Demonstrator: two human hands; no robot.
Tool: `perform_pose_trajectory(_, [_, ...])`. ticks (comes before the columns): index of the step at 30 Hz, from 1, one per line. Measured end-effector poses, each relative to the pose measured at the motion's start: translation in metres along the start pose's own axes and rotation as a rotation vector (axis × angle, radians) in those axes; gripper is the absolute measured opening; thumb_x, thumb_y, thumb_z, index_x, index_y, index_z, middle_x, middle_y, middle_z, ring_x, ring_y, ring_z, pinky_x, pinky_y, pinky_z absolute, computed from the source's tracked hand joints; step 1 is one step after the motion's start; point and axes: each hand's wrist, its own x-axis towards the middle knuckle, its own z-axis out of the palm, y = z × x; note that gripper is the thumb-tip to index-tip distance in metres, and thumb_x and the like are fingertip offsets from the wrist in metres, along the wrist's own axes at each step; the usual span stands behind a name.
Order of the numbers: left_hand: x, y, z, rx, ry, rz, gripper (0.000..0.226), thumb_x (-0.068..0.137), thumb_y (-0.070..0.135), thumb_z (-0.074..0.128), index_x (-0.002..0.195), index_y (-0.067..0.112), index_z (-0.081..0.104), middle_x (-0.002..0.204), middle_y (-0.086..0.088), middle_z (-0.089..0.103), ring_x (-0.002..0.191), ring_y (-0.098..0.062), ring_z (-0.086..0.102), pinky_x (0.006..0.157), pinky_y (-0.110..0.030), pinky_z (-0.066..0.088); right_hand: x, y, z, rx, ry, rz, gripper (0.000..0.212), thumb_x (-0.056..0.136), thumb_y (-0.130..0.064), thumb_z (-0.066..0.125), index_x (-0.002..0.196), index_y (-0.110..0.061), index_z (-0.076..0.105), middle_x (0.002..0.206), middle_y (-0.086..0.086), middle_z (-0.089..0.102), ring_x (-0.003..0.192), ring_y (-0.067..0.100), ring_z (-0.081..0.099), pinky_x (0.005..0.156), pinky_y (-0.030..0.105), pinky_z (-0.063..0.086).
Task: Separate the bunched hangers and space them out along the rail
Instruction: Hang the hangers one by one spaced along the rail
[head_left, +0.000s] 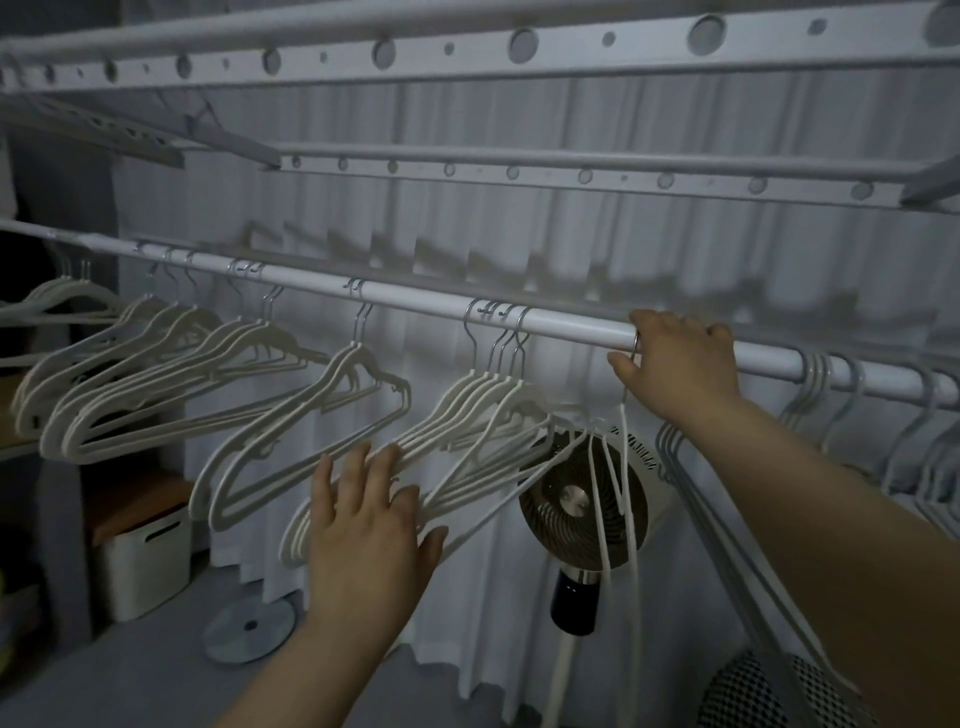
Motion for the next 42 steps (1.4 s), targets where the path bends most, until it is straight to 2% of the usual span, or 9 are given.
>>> perform_pose_trajectory(6, [-0.002, 0.01, -0.003, -0.09, -0.065, 0.095, 0.031, 0.044, 0.03, 0.088, 0.048, 0.018, 0.059, 0.118, -0.018, 0.064, 0.122, -0.03, 0.034, 0.109, -0.044, 0.002, 0.001, -0.003, 0.0, 0.061, 0.014, 0.0, 0.046, 0.092, -0.043, 0.043, 0.126, -0.013, 0.045, 0.125, 0.011, 0.054, 0.116, 0.03, 0.045, 0.098, 0.039, 0.029])
perform_pose_trajectory(11, [-0.003, 0.038, -0.016, -0.199, -0.125, 0.173, 0.046, 0.078, 0.046, 0.036, 0.045, 0.023, 0.06, 0.105, 0.001, 0.072, 0.117, -0.024, 0.048, 0.107, -0.042, 0.006, 0.004, -0.018, -0.005, 0.174, 0.068, -0.097, 0.052, 0.091, -0.043, 0.044, 0.135, -0.016, 0.039, 0.14, 0.007, 0.042, 0.129, 0.025, 0.035, 0.107, 0.037, 0.019])
perform_pose_trajectory(15, [-0.001, 0.033, -0.018, -0.344, -0.064, 0.185, 0.068, 0.095, 0.049, 0.009, 0.068, 0.034, 0.07, 0.098, 0.011, 0.071, 0.108, -0.01, 0.047, 0.1, -0.036, 0.023, 0.011, -0.032, -0.008, 0.106, -0.009, -0.205, 0.054, 0.091, -0.042, 0.045, 0.138, -0.02, 0.034, 0.144, 0.004, 0.039, 0.131, 0.025, 0.032, 0.109, 0.037, 0.018])
perform_pose_trajectory(19, [0.009, 0.007, -0.019, -0.237, 0.094, 0.1, 0.033, 0.088, 0.041, 0.037, 0.101, 0.019, 0.058, 0.1, -0.006, 0.069, 0.101, -0.022, 0.056, 0.093, -0.038, 0.032, 0.016, -0.033, -0.006, -0.062, -0.11, -0.193, 0.053, 0.09, -0.033, 0.05, 0.136, -0.017, 0.031, 0.134, 0.008, 0.046, 0.121, 0.028, 0.043, 0.1, 0.038, 0.031])
perform_pose_trajectory(21, [0.014, -0.006, -0.019, -0.083, 0.034, 0.042, 0.046, 0.068, 0.039, 0.064, 0.105, 0.013, 0.055, 0.094, -0.009, 0.071, 0.086, -0.029, 0.067, 0.084, -0.041, 0.044, 0.017, -0.026, -0.006, -0.098, -0.114, -0.158, 0.05, 0.09, -0.022, 0.049, 0.136, -0.015, 0.031, 0.131, 0.009, 0.047, 0.119, 0.028, 0.045, 0.097, 0.037, 0.034])
perform_pose_trajectory(24, [0.017, -0.016, -0.019, -0.018, -0.098, 0.004, 0.068, 0.032, 0.029, 0.091, 0.093, 0.011, 0.068, 0.073, -0.004, 0.071, 0.058, -0.026, 0.068, 0.052, -0.036, 0.052, 0.013, -0.013, -0.007, -0.141, -0.115, -0.122, 0.048, 0.089, -0.012, 0.047, 0.135, -0.015, 0.031, 0.13, 0.009, 0.048, 0.118, 0.028, 0.045, 0.095, 0.036, 0.036])
perform_pose_trajectory(32, [0.017, -0.011, -0.022, -0.056, -0.132, 0.038, 0.048, 0.031, 0.02, 0.092, 0.076, 0.018, 0.074, 0.058, 0.0, 0.061, 0.05, -0.026, 0.06, 0.048, -0.033, 0.046, -0.004, 0.02, -0.013, -0.143, -0.101, -0.085, 0.051, 0.086, -0.006, 0.048, 0.134, -0.014, 0.033, 0.126, 0.01, 0.049, 0.115, 0.028, 0.045, 0.093, 0.035, 0.035])
perform_pose_trajectory(36, [0.022, -0.003, -0.03, -0.107, -0.111, 0.079, 0.042, 0.038, 0.017, 0.091, 0.077, 0.016, 0.076, 0.051, -0.001, 0.051, 0.041, -0.023, 0.053, 0.048, -0.026, 0.026, -0.009, 0.036, -0.015, -0.105, -0.1, -0.103, 0.056, 0.085, -0.002, 0.046, 0.136, -0.016, 0.032, 0.128, 0.01, 0.048, 0.116, 0.028, 0.044, 0.093, 0.034, 0.035])
perform_pose_trajectory(42, [0.036, 0.008, -0.044, -0.116, -0.233, 0.087, 0.028, 0.035, 0.01, 0.09, 0.053, 0.015, 0.069, 0.045, -0.001, 0.055, 0.037, -0.023, 0.052, 0.048, -0.018, 0.014, -0.019, 0.057, -0.019, -0.043, -0.078, -0.106, 0.06, 0.083, 0.001, 0.047, 0.139, -0.019, 0.034, 0.128, 0.011, 0.05, 0.117, 0.028, 0.045, 0.094, 0.034, 0.033])
